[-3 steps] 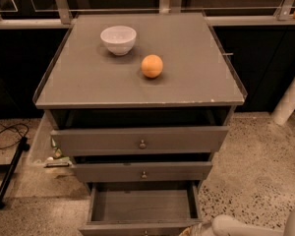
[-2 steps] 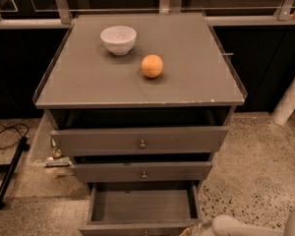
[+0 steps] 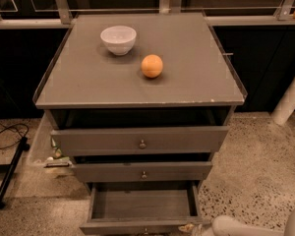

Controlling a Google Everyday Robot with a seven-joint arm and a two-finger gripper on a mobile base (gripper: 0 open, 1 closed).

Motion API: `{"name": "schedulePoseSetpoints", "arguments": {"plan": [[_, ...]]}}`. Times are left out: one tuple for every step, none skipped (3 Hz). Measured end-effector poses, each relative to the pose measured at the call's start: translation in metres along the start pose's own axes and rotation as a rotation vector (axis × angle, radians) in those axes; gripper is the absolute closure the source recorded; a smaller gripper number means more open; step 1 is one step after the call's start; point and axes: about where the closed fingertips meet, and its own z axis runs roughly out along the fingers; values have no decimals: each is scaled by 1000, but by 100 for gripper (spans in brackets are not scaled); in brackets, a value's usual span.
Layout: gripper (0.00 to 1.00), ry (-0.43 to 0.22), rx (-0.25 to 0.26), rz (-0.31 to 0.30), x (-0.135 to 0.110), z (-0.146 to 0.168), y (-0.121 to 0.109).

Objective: Close bottom drawer

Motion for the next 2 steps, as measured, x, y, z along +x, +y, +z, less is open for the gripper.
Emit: {"name": "schedulePoseSetpoints", "arguments": {"plan": [[0, -22, 20, -18, -8, 4, -24], [19, -49, 45, -71, -29, 7, -72]]}}
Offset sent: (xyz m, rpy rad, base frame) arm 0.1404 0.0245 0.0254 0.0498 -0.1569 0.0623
